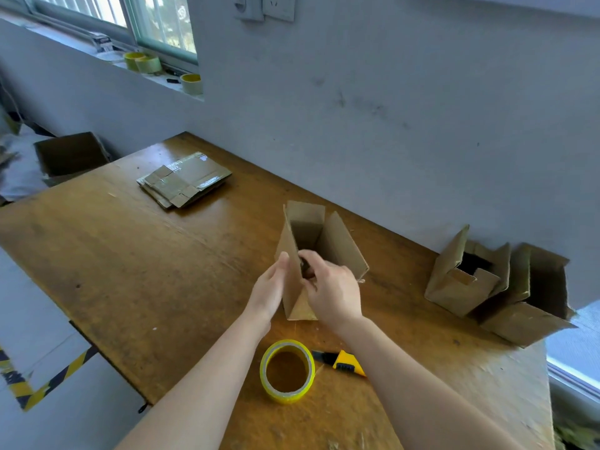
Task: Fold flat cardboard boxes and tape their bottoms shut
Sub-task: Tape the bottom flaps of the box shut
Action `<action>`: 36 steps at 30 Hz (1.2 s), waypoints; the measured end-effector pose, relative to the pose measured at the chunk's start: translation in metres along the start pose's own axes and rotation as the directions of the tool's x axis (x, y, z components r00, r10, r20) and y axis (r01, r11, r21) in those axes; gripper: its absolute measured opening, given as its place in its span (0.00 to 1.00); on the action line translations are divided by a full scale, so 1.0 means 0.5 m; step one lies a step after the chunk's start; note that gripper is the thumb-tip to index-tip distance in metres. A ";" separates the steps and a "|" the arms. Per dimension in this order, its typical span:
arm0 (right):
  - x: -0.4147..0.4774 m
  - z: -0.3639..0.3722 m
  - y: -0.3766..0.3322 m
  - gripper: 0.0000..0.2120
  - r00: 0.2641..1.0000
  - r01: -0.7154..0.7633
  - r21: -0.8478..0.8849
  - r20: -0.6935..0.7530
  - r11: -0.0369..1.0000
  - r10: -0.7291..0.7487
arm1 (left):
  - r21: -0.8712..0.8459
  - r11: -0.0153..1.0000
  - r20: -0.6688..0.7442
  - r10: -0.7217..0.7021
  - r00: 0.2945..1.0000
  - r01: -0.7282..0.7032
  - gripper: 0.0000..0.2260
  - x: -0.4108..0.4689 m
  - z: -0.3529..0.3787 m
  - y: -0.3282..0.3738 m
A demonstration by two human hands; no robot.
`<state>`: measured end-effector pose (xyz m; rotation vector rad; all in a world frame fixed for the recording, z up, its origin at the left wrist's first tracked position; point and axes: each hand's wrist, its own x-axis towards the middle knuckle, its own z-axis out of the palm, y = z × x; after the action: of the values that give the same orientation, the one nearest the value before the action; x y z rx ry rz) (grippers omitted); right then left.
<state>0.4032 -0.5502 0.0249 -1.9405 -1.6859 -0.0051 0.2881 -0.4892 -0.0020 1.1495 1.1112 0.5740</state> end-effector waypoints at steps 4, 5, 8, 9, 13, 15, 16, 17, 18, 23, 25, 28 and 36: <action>-0.012 0.017 -0.008 0.21 0.964 -0.065 0.178 0.264 0.982 0.016 | -0.023 0.999 0.017 -0.034 0.999 0.035 0.34 0.000 -0.009 0.014; -0.013 0.015 -0.011 0.17 0.966 -0.074 0.238 0.257 0.969 0.010 | -0.033 0.999 0.004 -0.042 0.999 0.042 0.31 0.002 -0.012 0.012; -0.002 0.000 -0.006 0.06 0.992 -0.102 0.247 -0.047 0.964 0.117 | -0.009 0.999 -0.052 -0.054 0.997 0.054 0.24 0.004 -0.018 0.004; 0.003 -0.005 0.003 0.06 0.973 -0.154 0.160 -0.147 0.975 0.177 | 0.021 0.999 -0.077 -0.045 0.996 0.046 0.23 0.006 -0.017 0.002; 0.022 -0.026 0.043 0.22 0.814 -0.580 0.065 -0.004 0.812 0.581 | 0.278 0.958 -0.170 0.126 0.977 -0.076 0.19 0.022 -0.005 0.009; 0.019 -0.030 0.064 0.24 0.725 -0.688 0.147 0.091 0.711 0.683 | 0.451 0.879 -0.162 0.252 0.954 -0.155 0.18 0.032 0.004 0.023; 0.016 -0.031 0.075 0.23 0.710 -0.702 0.167 0.088 0.693 0.698 | 0.516 0.837 -0.153 0.298 0.942 -0.181 0.17 0.038 0.010 0.031; 0.012 -0.034 0.087 0.21 0.704 -0.706 0.183 0.071 0.685 0.707 | 0.555 0.808 -0.140 0.327 0.935 -0.199 0.17 0.045 0.019 0.040; 0.010 -0.040 0.099 0.19 0.699 -0.706 0.199 0.047 0.679 0.713 | 0.576 0.789 -0.122 0.344 0.931 -0.216 0.16 0.052 0.030 0.049; 0.011 -0.091 0.157 0.13 0.651 -0.702 0.272 -0.133 0.659 0.748 | 0.620 0.716 0.026 0.389 0.921 -0.320 0.15 0.098 0.120 0.103; 0.012 -0.111 0.181 0.13 0.631 -0.697 0.275 -0.205 0.663 0.748 | 0.630 0.680 0.110 0.398 0.911 -0.373 0.14 0.117 0.165 0.126; 0.009 -0.137 0.221 0.13 0.601 -0.712 0.232 -0.286 0.663 0.746 | 0.627 0.646 0.221 0.388 0.895 -0.435 0.08 0.144 0.233 0.150; 0.011 -0.166 0.309 0.14 0.539 -0.771 0.156 -0.356 0.617 0.763 | 0.686 0.499 0.369 0.388 0.844 -0.530 0.14 0.216 0.362 0.169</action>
<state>0.5743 -0.5870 0.0339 -2.3478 -0.4615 -0.0727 0.5079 -0.4454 0.0336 2.2777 0.8915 0.3773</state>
